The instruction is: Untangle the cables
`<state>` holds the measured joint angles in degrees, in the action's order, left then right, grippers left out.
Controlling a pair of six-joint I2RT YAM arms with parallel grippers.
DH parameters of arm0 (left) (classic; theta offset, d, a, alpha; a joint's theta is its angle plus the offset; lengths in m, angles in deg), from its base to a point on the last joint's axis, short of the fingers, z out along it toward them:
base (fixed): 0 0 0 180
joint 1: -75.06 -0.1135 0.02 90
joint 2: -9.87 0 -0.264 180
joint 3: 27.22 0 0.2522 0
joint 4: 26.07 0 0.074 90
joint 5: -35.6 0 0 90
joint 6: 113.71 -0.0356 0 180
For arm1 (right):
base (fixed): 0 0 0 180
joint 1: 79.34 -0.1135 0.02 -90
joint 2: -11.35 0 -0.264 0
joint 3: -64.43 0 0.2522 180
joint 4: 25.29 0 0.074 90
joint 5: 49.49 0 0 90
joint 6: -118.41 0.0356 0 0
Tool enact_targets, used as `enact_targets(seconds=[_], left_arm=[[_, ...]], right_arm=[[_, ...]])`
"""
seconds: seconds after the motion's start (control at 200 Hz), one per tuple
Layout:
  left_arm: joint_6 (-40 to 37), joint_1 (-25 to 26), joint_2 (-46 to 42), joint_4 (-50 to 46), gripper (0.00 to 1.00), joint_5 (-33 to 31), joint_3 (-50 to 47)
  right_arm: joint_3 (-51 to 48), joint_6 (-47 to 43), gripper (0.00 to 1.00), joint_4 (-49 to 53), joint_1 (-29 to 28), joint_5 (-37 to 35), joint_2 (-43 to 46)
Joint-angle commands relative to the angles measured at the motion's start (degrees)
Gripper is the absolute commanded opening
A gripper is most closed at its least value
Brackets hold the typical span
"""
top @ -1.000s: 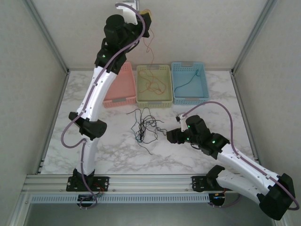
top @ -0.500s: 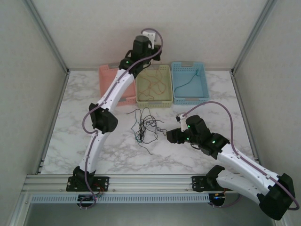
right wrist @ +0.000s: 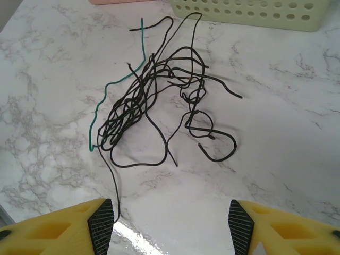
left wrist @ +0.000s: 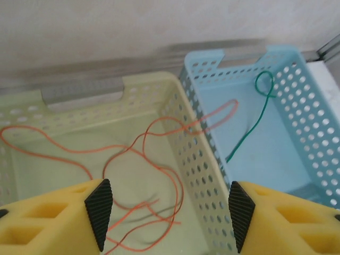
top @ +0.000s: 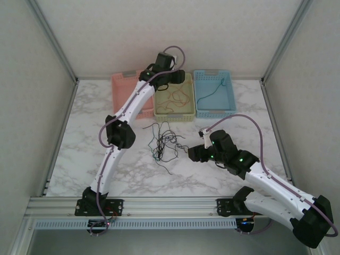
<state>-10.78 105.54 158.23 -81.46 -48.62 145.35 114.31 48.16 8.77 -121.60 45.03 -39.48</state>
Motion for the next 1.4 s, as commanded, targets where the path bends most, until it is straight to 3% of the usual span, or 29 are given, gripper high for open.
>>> enact_targets(seconds=[0.0,0.155,0.375,0.551,0.706,0.826,0.986,1.392], left_arm=[[1.29,-0.60,-7.26,-6.69,0.63,0.72,0.28],[3.24,-0.25,-21.45,-8.30,0.62,-0.77,-8.68],[7.38,0.02,-58.90,12.00,0.69,-1.92,-55.59],[11.88,0.02,-78.25,13.25,0.72,-4.56,-79.51],[16.96,-0.07,-90.21,11.77,0.74,-5.78,-95.98],[18.90,-0.06,-95.73,9.27,0.74,-5.43,-103.15],[20.44,-0.07,-102.24,7.12,0.75,-6.46,-109.52],[21.11,-0.06,-106.86,4.44,0.75,-7.04,-112.88]], right_arm=[[-1.49,0.84,0.63,-1.66,-0.26,-0.23,-0.56],[-0.09,0.59,0.63,-2.38,-0.20,-0.99,-3.89],[6.37,-0.77,0.61,-1.89,-0.25,-0.91,-15.68],[13.44,-0.62,0.54,0.38,-0.23,0.65,-27.55],[19.21,0.19,0.48,1.61,-0.23,4.97,-34.18],[22.16,1.08,0.47,2.09,-0.26,9.23,-37.95],[26.24,-0.63,0.46,5.94,-1.95,9.43,-43.34],[29.51,-1.99,0.44,8.93,-2.23,8.98,-50.86]])
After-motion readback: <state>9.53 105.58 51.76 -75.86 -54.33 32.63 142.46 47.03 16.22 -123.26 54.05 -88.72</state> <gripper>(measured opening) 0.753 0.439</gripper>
